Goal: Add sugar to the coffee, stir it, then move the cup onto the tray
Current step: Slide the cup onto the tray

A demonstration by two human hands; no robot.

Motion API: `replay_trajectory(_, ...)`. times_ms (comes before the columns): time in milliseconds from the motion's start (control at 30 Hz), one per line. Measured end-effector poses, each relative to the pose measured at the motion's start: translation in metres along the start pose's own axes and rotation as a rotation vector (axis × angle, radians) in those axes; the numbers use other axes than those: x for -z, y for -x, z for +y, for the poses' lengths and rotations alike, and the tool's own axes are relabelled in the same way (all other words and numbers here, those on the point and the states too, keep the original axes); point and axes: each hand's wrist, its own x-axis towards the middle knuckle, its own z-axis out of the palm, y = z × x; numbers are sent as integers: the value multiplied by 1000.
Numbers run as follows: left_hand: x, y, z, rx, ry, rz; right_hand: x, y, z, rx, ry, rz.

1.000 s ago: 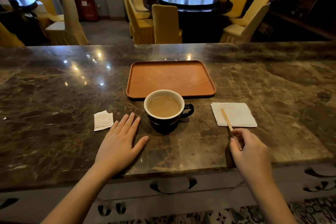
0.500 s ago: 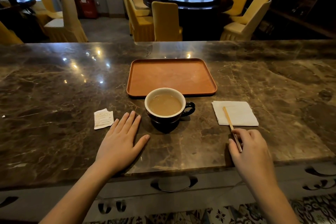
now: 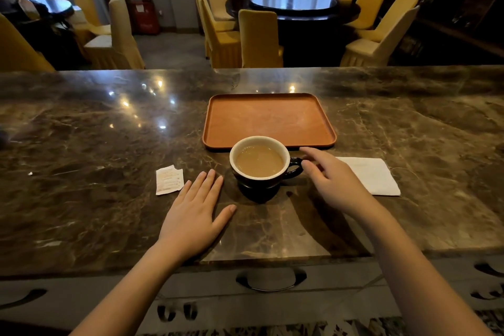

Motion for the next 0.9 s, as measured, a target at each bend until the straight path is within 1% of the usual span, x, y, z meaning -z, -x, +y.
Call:
replay_trajectory(67, 0, 0, 0, 1, -1, -2, -3, -7, -2, 9, -44, -57)
replay_trajectory(133, 0, 0, 0, -1, -3, -4, -4, -11, -3, 11, -66, -78)
replay_trajectory(333, 0, -2, -2, -3, 10, -26, -1, -20, -1, -54, -111, -146)
replay_trajectory(467, 8, -3, 0, 1, 63, -62, 3, -23, -1, -103, -157, -237)
replay_trajectory(567, 16, -7, 5, 31, 107, -87, 3, -25, 1, -110, -190, -260)
replay_trajectory(700, 18, -14, 10, 50, 135, -18, 2, -27, 4, -131, -222, -288)
replay_trajectory(900, 9, -25, 9, 3, 150, 30, -2, -26, 11, -123, -262, -278)
